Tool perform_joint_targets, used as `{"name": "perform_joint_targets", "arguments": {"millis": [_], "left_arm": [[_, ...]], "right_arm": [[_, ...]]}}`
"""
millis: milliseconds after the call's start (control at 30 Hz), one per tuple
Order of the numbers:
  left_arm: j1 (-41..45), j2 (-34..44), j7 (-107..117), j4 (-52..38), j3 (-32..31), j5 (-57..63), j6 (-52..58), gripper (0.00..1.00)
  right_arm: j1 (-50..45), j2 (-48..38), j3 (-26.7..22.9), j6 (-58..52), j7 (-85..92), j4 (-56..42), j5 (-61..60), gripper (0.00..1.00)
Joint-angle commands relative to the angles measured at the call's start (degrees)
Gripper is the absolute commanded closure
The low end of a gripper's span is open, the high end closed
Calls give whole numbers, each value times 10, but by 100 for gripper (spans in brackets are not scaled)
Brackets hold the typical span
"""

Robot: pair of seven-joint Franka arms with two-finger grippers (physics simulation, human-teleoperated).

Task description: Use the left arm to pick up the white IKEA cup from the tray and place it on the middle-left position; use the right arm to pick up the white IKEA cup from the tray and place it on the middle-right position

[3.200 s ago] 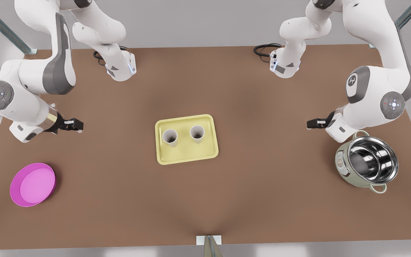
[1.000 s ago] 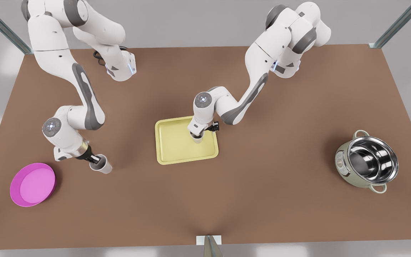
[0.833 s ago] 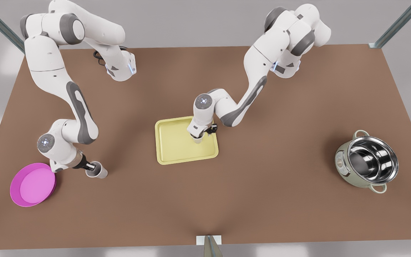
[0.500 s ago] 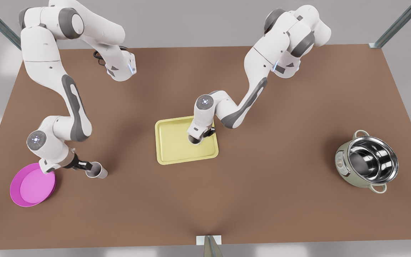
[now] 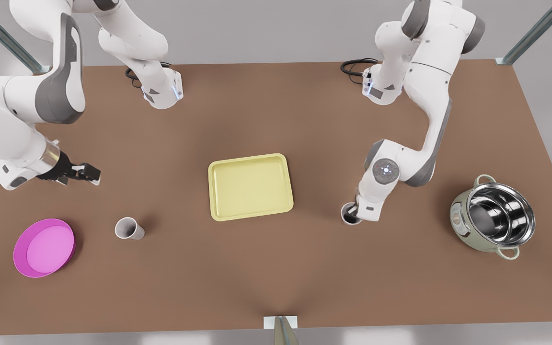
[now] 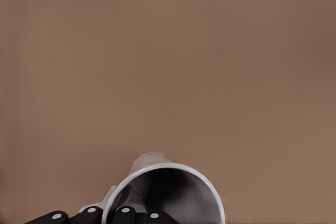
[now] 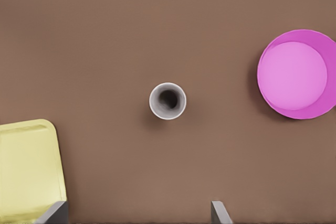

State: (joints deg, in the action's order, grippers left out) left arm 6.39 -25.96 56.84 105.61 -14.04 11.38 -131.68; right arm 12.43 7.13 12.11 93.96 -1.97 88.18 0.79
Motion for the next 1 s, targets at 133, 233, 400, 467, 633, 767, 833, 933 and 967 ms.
{"name": "perform_joint_targets", "arguments": {"millis": [133,233,400,467,633,767,833,933,967], "left_arm": [[-72,42,-438,103,2,-17,-103,82],[-83,35,-444,102,2,-17,-123,82],[-98,15,-443,110,2,-18,-184,82],[-98,11,-441,110,1,-30,-192,82],[-99,-4,-443,108,1,-34,-214,82],[-99,-4,-443,107,2,-34,-213,20],[-99,-4,-442,105,2,-34,-211,0],[-98,34,-443,103,1,-32,-138,0],[-96,90,-444,92,-3,-29,-27,0]], "right_arm": [[1,3,-2,-50,3,-13,4,0],[1,3,-3,-51,3,-16,3,0],[1,3,-4,-51,3,-16,2,0],[1,3,-5,-50,3,-16,2,0],[1,3,-9,-50,-3,-17,2,0],[1,3,-9,-49,-5,-17,2,0],[1,3,-9,-48,-4,-17,1,0],[1,2,-9,-48,-4,-25,0,0],[1,3,-9,-48,-5,-28,1,0]]}}
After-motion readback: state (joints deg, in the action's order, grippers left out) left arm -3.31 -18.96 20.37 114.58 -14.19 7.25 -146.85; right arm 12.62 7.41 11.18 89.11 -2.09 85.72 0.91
